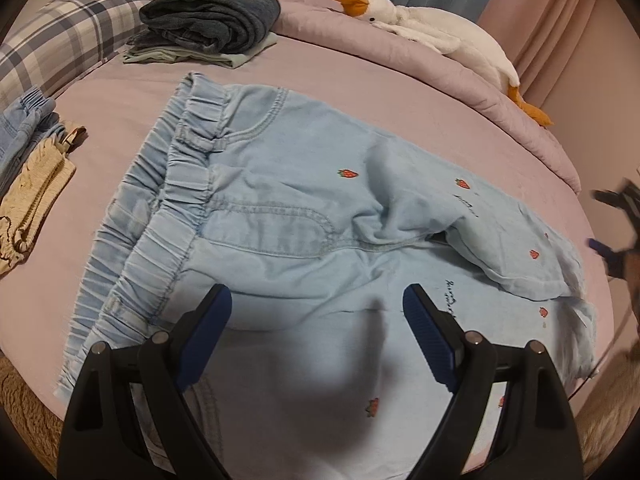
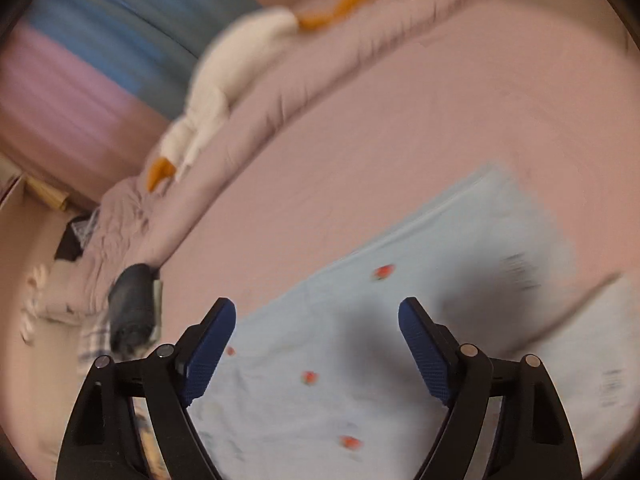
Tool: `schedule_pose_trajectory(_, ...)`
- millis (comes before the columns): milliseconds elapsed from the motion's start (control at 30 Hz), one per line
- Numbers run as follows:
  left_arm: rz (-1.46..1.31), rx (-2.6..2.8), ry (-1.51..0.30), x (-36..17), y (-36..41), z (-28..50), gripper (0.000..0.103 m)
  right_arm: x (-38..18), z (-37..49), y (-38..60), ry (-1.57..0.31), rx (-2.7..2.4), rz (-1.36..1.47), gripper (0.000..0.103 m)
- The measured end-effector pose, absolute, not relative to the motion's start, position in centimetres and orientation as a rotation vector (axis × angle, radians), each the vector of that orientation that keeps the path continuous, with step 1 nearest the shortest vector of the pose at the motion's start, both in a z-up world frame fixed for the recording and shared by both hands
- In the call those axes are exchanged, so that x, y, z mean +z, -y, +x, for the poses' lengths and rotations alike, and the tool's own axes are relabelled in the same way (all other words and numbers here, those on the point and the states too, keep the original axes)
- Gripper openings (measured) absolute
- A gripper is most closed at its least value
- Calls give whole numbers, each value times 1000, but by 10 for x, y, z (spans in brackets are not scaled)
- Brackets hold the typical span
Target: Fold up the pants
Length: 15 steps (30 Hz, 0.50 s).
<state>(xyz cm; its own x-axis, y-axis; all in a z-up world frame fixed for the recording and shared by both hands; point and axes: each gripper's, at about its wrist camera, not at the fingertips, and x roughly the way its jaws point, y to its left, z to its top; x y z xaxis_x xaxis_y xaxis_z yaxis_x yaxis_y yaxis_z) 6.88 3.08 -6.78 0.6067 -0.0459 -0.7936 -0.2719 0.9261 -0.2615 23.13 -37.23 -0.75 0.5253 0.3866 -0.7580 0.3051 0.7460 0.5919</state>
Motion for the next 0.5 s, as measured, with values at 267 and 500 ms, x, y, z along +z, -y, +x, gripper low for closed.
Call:
schedule_pose_trajectory(267,-401,151,-930,-73,-44,71,87,-76,289,375,-1148,-285,642,83)
schedule_pose_trajectory(500,-420,143,-926,-74,-47,70,87,-68,263,411,-1077,-335,555,8)
